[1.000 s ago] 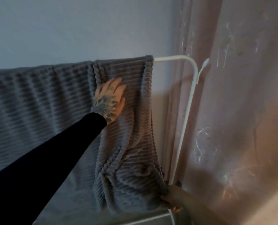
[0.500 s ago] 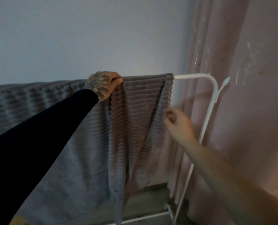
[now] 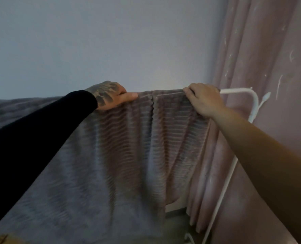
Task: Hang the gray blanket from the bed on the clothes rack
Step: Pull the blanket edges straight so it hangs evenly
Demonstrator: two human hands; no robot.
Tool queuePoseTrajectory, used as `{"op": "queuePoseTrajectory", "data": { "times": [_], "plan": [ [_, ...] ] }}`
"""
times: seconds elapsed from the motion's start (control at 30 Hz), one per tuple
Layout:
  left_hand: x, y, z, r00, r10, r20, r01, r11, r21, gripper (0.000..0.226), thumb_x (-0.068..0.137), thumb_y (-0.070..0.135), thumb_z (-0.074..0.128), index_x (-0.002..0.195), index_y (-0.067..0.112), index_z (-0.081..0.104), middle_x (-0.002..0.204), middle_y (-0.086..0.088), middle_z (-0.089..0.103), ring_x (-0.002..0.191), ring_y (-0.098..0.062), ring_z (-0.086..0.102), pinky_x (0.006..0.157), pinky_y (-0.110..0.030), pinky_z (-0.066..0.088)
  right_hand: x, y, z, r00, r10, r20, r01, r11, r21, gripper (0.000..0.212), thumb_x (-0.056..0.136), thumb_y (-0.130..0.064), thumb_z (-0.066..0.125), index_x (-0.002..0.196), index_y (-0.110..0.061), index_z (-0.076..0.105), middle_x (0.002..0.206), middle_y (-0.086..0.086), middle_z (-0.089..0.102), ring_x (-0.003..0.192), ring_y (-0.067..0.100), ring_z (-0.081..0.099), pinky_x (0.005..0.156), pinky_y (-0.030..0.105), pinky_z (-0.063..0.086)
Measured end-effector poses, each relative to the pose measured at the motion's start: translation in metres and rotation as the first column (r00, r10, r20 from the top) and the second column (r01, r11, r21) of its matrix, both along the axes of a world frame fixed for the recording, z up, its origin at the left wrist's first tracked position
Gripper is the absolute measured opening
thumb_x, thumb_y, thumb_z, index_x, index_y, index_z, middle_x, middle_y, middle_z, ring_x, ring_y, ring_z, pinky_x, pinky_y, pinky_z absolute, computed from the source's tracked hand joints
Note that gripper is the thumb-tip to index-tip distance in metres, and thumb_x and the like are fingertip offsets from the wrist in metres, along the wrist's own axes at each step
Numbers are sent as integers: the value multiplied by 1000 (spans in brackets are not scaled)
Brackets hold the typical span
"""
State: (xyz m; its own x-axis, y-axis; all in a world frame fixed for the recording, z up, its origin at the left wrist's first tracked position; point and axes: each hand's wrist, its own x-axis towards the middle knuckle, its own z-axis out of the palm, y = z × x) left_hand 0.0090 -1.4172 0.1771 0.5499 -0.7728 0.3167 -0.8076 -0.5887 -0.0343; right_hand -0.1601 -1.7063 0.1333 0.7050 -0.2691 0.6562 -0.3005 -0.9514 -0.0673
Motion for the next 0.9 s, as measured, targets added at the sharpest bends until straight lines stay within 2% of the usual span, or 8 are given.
{"op": "queuePoseTrajectory", "data": {
  "times": [0.1,0.27,0.33,0.47,0.6,0.77,0.83,0.9],
  "plan": [
    [16,38,-6,998,55,37,-54,998,-32,76,91,83,16,74,23,60,91,-1,69,89,-26,60,90,-38,46,2,0,-3,996,-91,24,91,996,2,66,104,-61,15,91,-21,65,104,15,75,100,40,67,95,56,47],
    [51,84,10,936,321,-147,-325,946,-5,67,99,70,35,77,16,66,110,-13,69,90,-26,60,87,-33,41,19,12,0,981,-194,-7,194,981,15,78,103,-62,13,102,-18,77,107,24,76,99,43,68,102,60,45],
    [55,94,13,928,357,-108,-359,933,1,70,98,73,31,76,15,65,112,-14,69,93,-28,59,88,-35,41,29,21,3,974,-226,-27,227,974,26,78,104,-61,13,105,-17,78,106,26,75,98,44,68,104,59,45],
    [33,100,-2,996,64,67,-53,986,-156,73,80,94,31,93,31,67,95,7,70,88,-20,65,83,-36,49,38,26,2,956,-293,-5,293,956,12,82,102,-58,11,101,-13,79,99,28,74,92,44,68,101,58,47],
    [27,116,-16,940,-59,337,114,983,-146,62,85,79,46,98,25,73,92,-1,76,88,-27,70,81,-36,55,31,24,-3,952,-302,58,302,953,12,78,102,-55,15,97,-10,79,99,32,73,95,46,68,103,59,45],
    [24,112,7,999,3,-48,-15,969,-246,52,95,65,56,73,21,75,66,9,70,65,-12,64,65,-25,45,22,27,-2,951,-306,53,306,952,13,69,105,-46,21,98,-7,78,100,34,72,96,48,67,98,56,47],
    [28,105,19,965,160,-207,-189,973,-133,51,93,67,58,78,21,76,76,6,71,73,-15,65,71,-26,46,18,30,-4,950,-301,77,302,953,0,66,105,-42,23,95,-6,78,98,34,71,94,49,67,96,55,48],
    [31,96,26,922,317,-222,-307,948,80,53,97,61,57,99,11,75,101,-9,71,92,-29,66,80,-31,47,16,32,-6,954,-291,76,292,956,-8,64,104,-39,23,92,-5,76,99,33,71,92,49,66,96,56,48]
  ]
}}
